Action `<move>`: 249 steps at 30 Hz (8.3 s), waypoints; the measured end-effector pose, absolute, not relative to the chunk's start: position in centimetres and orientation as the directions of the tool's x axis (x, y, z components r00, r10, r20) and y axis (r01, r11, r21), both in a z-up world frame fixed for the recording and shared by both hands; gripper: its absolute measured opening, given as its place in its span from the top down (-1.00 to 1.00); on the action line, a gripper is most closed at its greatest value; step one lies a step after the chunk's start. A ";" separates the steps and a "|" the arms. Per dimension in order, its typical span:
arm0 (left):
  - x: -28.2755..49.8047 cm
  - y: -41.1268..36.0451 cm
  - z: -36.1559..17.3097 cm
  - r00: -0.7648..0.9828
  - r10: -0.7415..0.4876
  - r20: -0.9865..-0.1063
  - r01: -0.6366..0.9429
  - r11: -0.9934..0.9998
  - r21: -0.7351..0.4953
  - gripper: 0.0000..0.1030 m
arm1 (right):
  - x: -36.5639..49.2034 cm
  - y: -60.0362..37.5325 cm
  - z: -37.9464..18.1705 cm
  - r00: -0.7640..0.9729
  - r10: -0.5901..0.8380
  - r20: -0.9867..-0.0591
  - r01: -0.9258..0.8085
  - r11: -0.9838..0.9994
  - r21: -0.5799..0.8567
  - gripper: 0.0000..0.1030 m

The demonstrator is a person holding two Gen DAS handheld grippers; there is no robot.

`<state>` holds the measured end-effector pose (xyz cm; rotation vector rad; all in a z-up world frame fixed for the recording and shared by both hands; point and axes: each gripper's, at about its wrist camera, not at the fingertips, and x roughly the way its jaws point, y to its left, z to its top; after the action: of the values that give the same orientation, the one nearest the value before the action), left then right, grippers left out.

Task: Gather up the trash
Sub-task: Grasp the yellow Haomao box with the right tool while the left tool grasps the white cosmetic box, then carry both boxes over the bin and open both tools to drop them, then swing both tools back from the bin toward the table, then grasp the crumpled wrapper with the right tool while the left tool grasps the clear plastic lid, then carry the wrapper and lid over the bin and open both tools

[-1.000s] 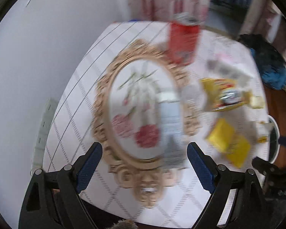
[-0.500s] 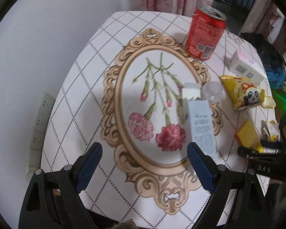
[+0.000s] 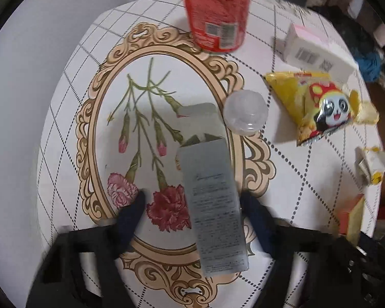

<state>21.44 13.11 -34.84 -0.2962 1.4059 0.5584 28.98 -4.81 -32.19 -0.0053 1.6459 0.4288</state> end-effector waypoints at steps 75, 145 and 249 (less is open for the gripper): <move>49.3 -21.2 -40.3 0.150 -0.023 -0.988 -0.098 0.994 -0.038 0.32 | 52.6 -39.1 -49.3 -0.094 0.071 -0.993 0.022 0.997 0.069 -0.19; 19.8 12.1 -28.6 0.201 0.364 -0.910 -0.643 0.749 0.158 -0.78 | 35.4 -5.8 -32.9 0.022 0.252 -0.967 -0.380 0.897 0.225 -0.94; 47.5 -19.7 -37.7 0.284 -0.030 -0.958 -0.061 0.997 -0.050 -0.91 | 49.1 -37.9 -45.4 0.021 0.068 -0.997 0.068 0.995 0.069 -0.97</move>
<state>47.50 -19.67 -37.74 -0.0818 1.2829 0.0205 49.14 -37.90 -45.37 0.1080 1.5503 -0.0004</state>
